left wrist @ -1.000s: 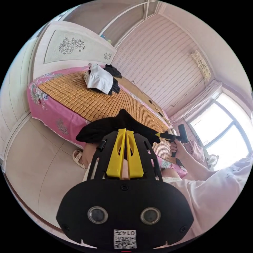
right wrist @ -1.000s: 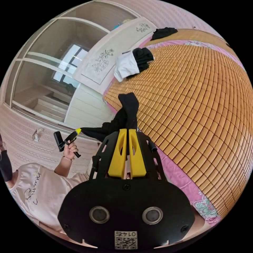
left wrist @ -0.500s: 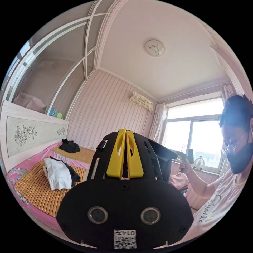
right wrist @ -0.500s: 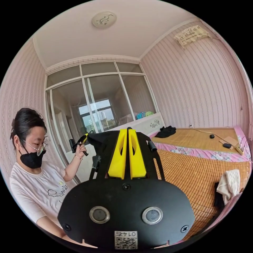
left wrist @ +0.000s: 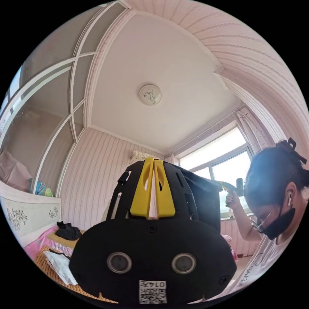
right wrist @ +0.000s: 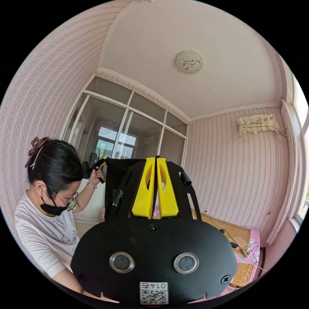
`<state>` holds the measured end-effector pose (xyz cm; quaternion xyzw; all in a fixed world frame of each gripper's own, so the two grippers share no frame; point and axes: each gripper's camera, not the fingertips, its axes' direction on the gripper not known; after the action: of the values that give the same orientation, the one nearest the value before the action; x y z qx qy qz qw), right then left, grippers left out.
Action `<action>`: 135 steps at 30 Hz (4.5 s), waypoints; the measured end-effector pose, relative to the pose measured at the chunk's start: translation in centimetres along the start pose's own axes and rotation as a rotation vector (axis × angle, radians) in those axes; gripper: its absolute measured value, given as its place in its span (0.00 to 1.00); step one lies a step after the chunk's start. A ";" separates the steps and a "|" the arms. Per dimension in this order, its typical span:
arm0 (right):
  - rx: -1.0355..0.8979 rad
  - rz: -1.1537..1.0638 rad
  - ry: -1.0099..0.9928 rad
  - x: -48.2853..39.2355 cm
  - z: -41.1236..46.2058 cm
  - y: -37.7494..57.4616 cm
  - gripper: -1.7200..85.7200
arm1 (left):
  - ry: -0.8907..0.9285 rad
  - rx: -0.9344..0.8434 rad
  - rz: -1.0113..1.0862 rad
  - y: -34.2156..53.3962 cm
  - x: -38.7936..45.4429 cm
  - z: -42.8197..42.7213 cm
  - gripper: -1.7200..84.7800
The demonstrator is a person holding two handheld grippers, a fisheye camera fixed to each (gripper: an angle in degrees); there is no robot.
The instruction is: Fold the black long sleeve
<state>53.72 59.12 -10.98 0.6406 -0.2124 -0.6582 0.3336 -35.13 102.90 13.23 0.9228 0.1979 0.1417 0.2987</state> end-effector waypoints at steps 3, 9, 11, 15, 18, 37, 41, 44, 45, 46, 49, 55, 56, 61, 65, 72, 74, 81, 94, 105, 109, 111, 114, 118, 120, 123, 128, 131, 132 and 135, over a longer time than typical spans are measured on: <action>-0.015 -0.042 0.057 -0.1 -0.1 -1.4 0.02 | -0.024 0.008 0.038 -1.0 0.5 1.9 0.01; -0.447 0.188 0.198 10.0 9.4 6.1 0.02 | -0.186 -0.380 -0.033 7.0 -4.5 12.6 0.01; -0.682 0.369 0.253 16.0 15.3 14.0 0.02 | -0.268 -0.551 -0.066 12.1 -6.7 16.5 0.01; -0.686 0.558 0.321 21.2 19.0 20.5 0.02 | -0.331 -0.700 -0.118 18.8 -8.1 22.6 0.01; -0.512 0.489 0.373 21.8 19.3 15.9 0.02 | -0.359 -0.575 0.017 15.4 -6.7 25.7 0.01; -1.038 0.848 0.225 18.1 26.0 60.9 0.02 | -0.415 -1.206 -0.303 53.5 -17.0 15.3 0.01; -1.198 1.040 0.218 15.6 25.8 72.1 0.02 | -0.459 -1.419 -0.401 62.3 -17.7 11.0 0.01; -1.280 1.067 0.186 13.9 25.7 76.2 0.02 | -0.450 -1.464 -0.495 65.5 -18.4 9.0 0.01; -1.289 1.068 0.180 13.6 25.7 76.8 0.02 | -0.450 -1.474 -0.502 66.3 -18.6 8.4 0.01; -1.305 1.064 0.177 13.0 25.6 77.7 0.02 | -0.447 -1.483 -0.499 66.7 -18.7 8.2 0.01; -1.317 1.074 0.152 11.9 25.2 79.3 0.02 | -0.420 -1.537 -0.462 68.2 -18.8 7.4 0.01; -1.338 1.051 0.103 9.4 25.3 81.0 0.03 | -0.332 -1.623 -0.338 70.3 -18.0 6.0 0.01; -1.357 1.043 0.094 8.9 25.5 81.3 0.03 | -0.324 -1.639 -0.319 70.7 -17.9 5.7 0.01; -1.430 1.003 0.057 6.8 26.5 82.6 0.03 | -0.309 -1.657 -0.309 72.3 -18.4 4.6 0.01; -1.474 0.954 0.027 4.7 27.3 83.4 0.03 | -0.277 -1.669 -0.319 73.9 -19.0 4.1 0.01; -1.436 0.867 0.148 3.7 26.4 82.5 0.08 | -0.275 -1.656 -0.309 75.8 -20.7 4.2 0.02; -1.399 0.875 0.196 5.3 26.0 82.1 0.09 | -0.267 -1.643 -0.295 76.4 -21.1 5.2 0.02; -1.257 0.899 0.353 14.6 28.8 81.2 0.11 | -0.092 -1.576 -0.250 84.1 -23.0 16.7 0.01; -1.282 0.924 0.618 31.9 42.7 91.1 0.09 | 0.298 -1.474 -0.347 104.5 -23.3 42.4 0.03; -1.203 1.018 0.526 17.3 28.3 78.7 0.02 | 0.333 -1.649 -0.342 108.2 -21.8 47.2 0.02; -1.152 1.126 0.592 12.9 22.9 75.1 0.03 | 0.357 -1.693 -0.307 110.2 -20.4 50.3 0.03; -1.175 1.133 0.676 12.4 21.3 75.5 0.05 | 0.372 -1.724 -0.288 112.6 -19.3 52.5 0.04; -1.180 1.176 0.722 13.0 20.7 78.0 0.10 | 0.378 -1.748 -0.230 115.8 -17.5 55.1 0.06; -1.220 1.157 0.744 14.4 24.0 82.7 0.14 | 0.394 -1.808 -0.188 120.3 -15.0 57.2 0.08; -1.235 1.173 0.753 14.7 25.2 84.5 0.14 | 0.394 -1.859 -0.164 123.2 -13.5 58.0 0.09; -1.174 1.199 0.816 13.9 25.3 85.1 0.08 | 0.370 -1.964 -0.158 126.9 -12.4 58.2 0.09; -1.207 1.208 0.793 9.7 22.8 80.9 0.01 | 0.369 -1.898 -0.222 127.9 -13.0 58.4 0.07; -1.440 0.978 0.843 4.9 23.0 74.8 0.01 | 0.383 -1.907 -0.261 128.6 -13.4 58.7 0.07; -1.477 0.954 0.848 4.0 23.0 73.8 0.01 | 0.387 -1.908 -0.267 128.8 -13.4 58.8 0.07; -1.565 0.969 0.858 2.0 21.7 70.3 0.01 | 0.398 -1.923 -0.258 129.2 -13.0 59.4 0.07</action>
<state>44.16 6.20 39.27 0.2698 0.1791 -0.1209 0.9384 12.18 -28.39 43.44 0.2182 0.1443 0.3610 0.8951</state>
